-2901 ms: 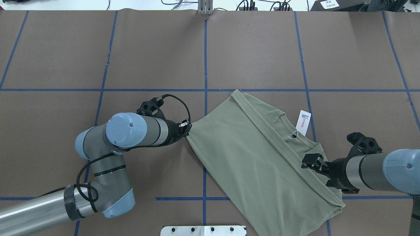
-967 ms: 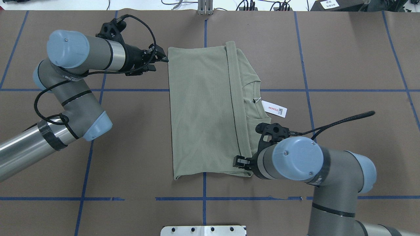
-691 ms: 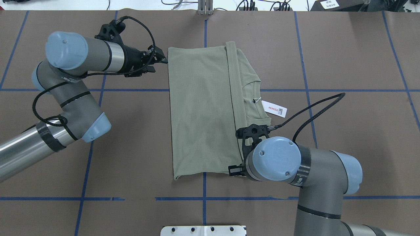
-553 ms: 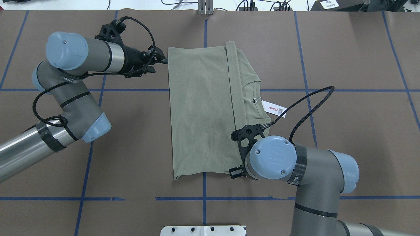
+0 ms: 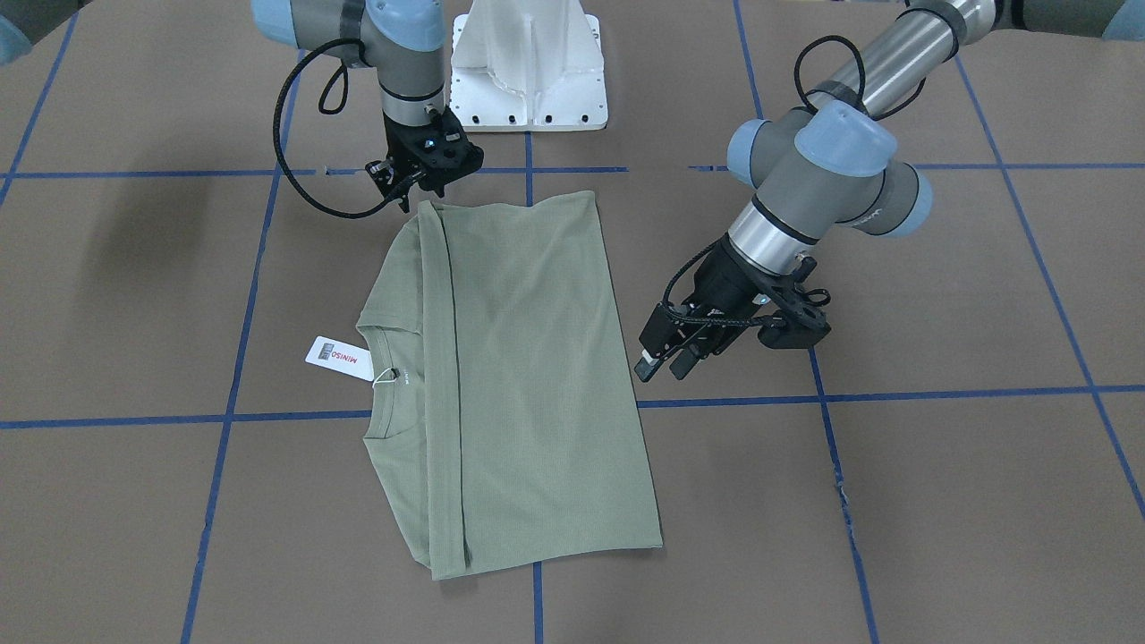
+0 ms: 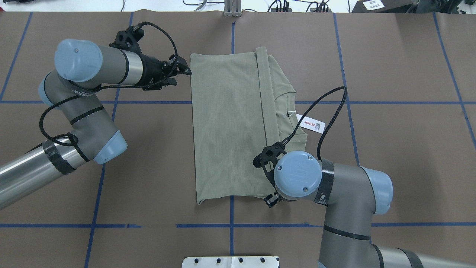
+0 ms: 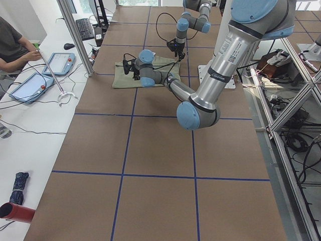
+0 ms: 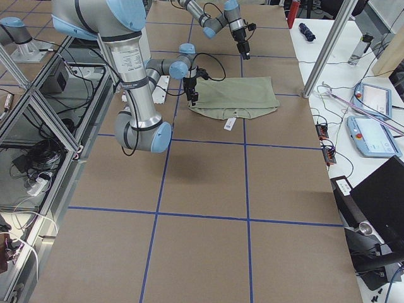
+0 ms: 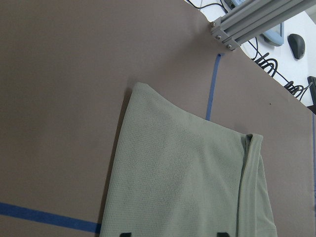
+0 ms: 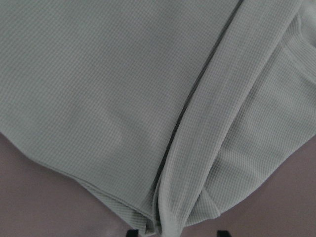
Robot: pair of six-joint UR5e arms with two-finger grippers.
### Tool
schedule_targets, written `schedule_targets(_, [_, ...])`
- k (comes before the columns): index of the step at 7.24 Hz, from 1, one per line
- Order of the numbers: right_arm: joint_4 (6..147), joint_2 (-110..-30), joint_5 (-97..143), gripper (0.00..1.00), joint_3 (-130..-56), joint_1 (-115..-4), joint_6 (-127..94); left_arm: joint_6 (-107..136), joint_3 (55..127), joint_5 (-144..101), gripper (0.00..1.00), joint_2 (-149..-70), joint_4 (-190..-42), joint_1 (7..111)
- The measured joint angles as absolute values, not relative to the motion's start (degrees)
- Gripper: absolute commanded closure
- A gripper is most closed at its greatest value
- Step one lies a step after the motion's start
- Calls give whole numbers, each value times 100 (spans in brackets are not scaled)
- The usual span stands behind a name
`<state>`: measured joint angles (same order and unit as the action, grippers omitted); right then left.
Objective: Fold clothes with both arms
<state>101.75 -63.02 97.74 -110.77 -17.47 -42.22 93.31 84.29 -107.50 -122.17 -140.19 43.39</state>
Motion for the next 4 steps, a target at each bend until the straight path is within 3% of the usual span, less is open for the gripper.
schedule_targets(1, [10206,-6260,9763,45,-11032,-1744,-4164,9333,8426,-10749,35,-12217,-14018,4337])
schedule_targets(2, [10214,-6211,9756,68,-10978,-1736,-4133,9332,8409,-10749,35,-12214,-14019,4334])
schedule_targets(3, [10214,-6165,9751,100,-10936,-1729,-4120,9328,8378,-10749,35,-12213,-14020,4334])
schedule_targets(4, [10216,-6133,9749,100,-10916,-1726,-4116,9328,8350,-10749,35,-12214,-14024,4326])
